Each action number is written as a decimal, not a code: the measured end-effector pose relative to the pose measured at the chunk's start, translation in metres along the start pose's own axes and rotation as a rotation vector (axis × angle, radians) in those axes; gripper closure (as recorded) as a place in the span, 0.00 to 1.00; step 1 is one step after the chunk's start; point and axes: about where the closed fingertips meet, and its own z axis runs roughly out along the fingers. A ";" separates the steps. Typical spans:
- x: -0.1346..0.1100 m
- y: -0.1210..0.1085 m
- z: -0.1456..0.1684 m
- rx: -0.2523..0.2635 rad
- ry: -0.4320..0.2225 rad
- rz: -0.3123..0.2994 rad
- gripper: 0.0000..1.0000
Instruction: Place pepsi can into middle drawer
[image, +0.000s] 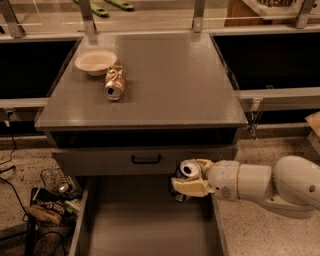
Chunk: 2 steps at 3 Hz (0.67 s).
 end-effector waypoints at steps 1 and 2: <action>0.000 0.000 0.000 0.002 0.000 0.000 1.00; 0.007 0.004 0.006 0.018 0.018 -0.007 1.00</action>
Offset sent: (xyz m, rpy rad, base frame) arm -0.0085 0.0095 -0.0195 -0.0631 -0.0036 -0.0317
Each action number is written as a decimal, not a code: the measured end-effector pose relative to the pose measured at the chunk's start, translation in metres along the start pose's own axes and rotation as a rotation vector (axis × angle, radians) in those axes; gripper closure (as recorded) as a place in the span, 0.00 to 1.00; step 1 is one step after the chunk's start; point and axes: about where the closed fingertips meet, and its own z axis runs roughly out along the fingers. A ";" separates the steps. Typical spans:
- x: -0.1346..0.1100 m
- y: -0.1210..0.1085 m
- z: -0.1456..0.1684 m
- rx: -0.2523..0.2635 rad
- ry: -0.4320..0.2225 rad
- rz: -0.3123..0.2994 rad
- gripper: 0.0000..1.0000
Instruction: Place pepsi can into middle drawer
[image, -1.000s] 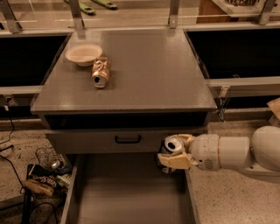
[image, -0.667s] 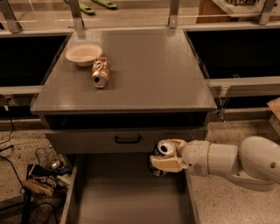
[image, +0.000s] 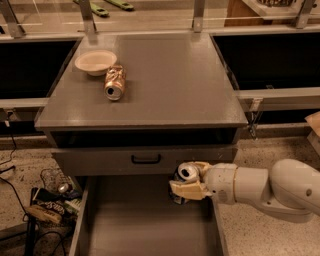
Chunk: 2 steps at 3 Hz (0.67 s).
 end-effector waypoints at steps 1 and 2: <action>0.016 0.004 0.008 0.028 0.021 0.009 1.00; 0.032 0.009 0.019 0.026 0.025 0.042 1.00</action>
Offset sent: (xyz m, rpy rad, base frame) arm -0.0184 0.0162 -0.0599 0.0050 0.0826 -0.0546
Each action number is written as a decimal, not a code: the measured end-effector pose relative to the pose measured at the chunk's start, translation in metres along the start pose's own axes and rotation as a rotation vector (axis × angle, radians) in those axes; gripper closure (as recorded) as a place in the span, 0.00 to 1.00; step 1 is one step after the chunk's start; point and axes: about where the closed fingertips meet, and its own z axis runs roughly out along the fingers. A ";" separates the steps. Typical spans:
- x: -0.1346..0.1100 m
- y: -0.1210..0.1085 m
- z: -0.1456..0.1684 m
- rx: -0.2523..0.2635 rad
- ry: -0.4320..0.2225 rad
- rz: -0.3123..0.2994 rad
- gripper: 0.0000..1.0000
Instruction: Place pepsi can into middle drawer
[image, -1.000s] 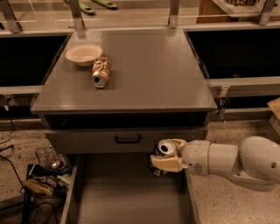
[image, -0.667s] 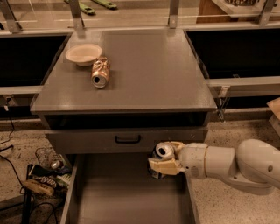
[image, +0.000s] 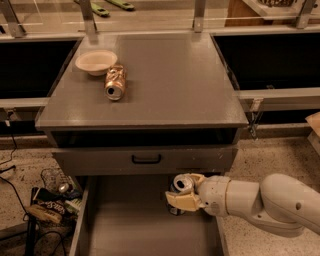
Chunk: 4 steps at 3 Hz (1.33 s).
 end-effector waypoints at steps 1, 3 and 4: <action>0.017 0.003 0.010 -0.012 0.006 0.038 1.00; 0.032 0.004 0.019 0.008 0.014 0.064 1.00; 0.076 -0.005 0.054 0.071 0.060 0.121 1.00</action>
Offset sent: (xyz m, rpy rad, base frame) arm -0.0041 0.0046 -0.0161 0.0125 0.0323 -0.0034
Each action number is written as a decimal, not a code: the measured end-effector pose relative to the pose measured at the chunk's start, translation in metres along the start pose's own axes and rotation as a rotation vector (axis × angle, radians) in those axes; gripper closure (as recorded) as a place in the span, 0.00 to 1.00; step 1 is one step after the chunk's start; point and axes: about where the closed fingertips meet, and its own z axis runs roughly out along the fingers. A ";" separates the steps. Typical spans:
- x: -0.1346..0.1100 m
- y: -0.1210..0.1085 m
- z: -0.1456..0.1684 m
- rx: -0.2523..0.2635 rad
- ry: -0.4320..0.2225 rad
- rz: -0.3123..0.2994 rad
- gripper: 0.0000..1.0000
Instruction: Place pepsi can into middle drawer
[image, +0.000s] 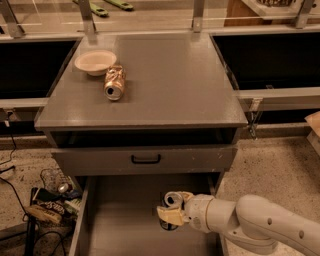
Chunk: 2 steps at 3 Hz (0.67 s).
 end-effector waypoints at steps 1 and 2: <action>0.001 -0.001 0.002 0.002 -0.006 0.008 1.00; 0.003 -0.011 0.013 0.030 -0.040 0.022 1.00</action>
Offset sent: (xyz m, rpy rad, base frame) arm 0.0284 0.0003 -0.0261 0.0411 -0.0365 -0.1162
